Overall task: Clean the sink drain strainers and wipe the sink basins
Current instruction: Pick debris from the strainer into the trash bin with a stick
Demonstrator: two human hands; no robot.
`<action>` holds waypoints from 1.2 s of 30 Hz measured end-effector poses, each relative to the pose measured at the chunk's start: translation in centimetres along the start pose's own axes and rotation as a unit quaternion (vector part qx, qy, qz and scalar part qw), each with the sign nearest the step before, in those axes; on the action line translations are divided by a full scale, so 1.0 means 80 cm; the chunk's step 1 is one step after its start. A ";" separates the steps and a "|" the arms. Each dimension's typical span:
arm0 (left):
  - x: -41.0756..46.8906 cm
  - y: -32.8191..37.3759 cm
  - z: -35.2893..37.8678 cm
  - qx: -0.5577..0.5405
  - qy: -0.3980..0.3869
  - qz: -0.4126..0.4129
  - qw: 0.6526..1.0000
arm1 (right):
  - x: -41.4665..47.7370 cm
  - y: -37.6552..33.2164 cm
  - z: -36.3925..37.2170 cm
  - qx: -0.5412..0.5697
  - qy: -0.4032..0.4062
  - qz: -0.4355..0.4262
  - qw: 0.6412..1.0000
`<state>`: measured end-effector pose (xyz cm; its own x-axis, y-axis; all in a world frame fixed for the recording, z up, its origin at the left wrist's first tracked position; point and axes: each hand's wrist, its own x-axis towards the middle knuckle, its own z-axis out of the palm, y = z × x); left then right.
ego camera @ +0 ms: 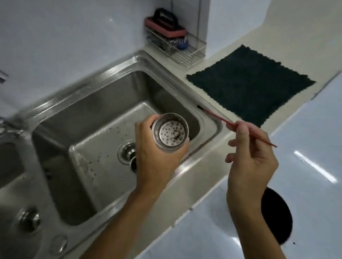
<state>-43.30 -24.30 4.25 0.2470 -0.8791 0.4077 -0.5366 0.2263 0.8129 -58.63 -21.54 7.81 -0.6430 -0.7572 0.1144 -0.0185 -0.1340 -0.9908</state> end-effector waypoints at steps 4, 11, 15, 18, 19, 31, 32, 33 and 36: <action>0.019 -0.101 -0.087 0.078 -0.028 -0.105 0.991 | -0.048 0.022 0.071 -0.012 -0.094 0.023 0.995; 0.023 -0.272 -0.141 0.269 -0.157 -0.282 0.907 | -0.084 0.076 0.146 -0.163 -0.259 0.000 0.952; 0.017 -0.317 -0.131 0.283 -0.214 -0.294 0.887 | -0.086 0.102 0.168 -0.250 -0.334 -0.018 0.909; 0.015 -0.331 -0.125 0.295 -0.235 -0.306 0.874 | -0.084 0.107 0.176 -0.277 -0.346 -0.028 0.896; 0.015 -0.333 -0.124 0.301 -0.244 -0.311 0.868 | -0.084 0.106 0.178 -0.285 -0.346 -0.028 0.893; 0.019 -0.297 -0.052 0.402 -0.387 0.007 0.830 | -0.055 0.065 0.161 -0.255 -0.294 -0.001 0.921; 0.017 -0.296 -0.046 0.406 -0.383 0.005 0.830 | -0.051 0.064 0.154 -0.250 -0.291 0.000 0.923; 0.016 -0.294 -0.042 0.404 -0.373 -0.001 0.836 | -0.047 0.063 0.146 -0.246 -0.288 -0.001 0.925; 0.018 -0.283 -0.039 0.340 -0.332 -0.055 0.878 | -0.036 0.061 0.119 -0.228 -0.275 -0.003 0.934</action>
<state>-28.28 -29.33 -12.25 -0.0765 -0.9817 -0.1744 -0.9526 0.0203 0.3036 -49.57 -26.14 3.38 -0.1530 -0.9881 0.0153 -0.4257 0.0519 -0.9034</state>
